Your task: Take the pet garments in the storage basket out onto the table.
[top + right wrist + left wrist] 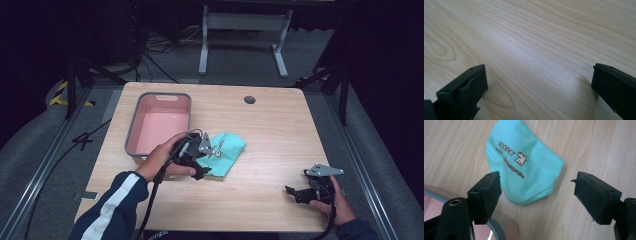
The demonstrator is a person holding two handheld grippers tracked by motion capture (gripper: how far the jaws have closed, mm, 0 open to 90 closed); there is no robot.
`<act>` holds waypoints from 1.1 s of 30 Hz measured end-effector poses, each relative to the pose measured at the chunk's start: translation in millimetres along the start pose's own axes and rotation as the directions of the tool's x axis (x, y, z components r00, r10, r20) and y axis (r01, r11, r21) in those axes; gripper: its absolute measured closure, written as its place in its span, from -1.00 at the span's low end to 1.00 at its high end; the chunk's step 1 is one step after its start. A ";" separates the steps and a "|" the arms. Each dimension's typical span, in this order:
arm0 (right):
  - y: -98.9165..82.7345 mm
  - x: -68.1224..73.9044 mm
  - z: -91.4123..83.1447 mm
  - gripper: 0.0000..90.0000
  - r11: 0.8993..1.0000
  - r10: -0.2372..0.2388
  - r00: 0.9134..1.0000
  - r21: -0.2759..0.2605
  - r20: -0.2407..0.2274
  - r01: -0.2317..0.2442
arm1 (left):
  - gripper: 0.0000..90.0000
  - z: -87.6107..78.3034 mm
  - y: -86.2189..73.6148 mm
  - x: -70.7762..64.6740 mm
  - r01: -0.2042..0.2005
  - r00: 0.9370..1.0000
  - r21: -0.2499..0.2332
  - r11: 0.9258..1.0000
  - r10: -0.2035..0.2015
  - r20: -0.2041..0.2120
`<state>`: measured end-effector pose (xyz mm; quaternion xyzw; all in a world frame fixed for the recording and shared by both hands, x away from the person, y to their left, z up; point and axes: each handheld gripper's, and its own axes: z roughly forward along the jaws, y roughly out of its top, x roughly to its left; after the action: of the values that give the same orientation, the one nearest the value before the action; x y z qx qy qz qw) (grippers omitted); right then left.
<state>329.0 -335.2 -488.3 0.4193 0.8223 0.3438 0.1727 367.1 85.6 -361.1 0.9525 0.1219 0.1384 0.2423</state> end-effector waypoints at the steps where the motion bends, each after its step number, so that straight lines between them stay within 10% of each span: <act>1: 0.0 0.0 0.0 -0.98 1.000 0.000 1.000 0.000 0.000 0.000 | -0.52 -0.9 -3.5 -0.7 -0.005 1.000 -0.001 1.000 0.005 -0.004; 33: -0.1 0.3 -0.3 -0.98 1.000 0.004 1.000 0.001 0.003 -0.004 | -0.49 -30.7 -125.1 -27.6 0.038 0.999 0.027 0.999 -0.037 -0.028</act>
<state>328.5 -335.1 -488.2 0.4213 0.8215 0.3432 0.1729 310.9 197.2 -402.8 0.9513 0.1450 0.1452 0.2300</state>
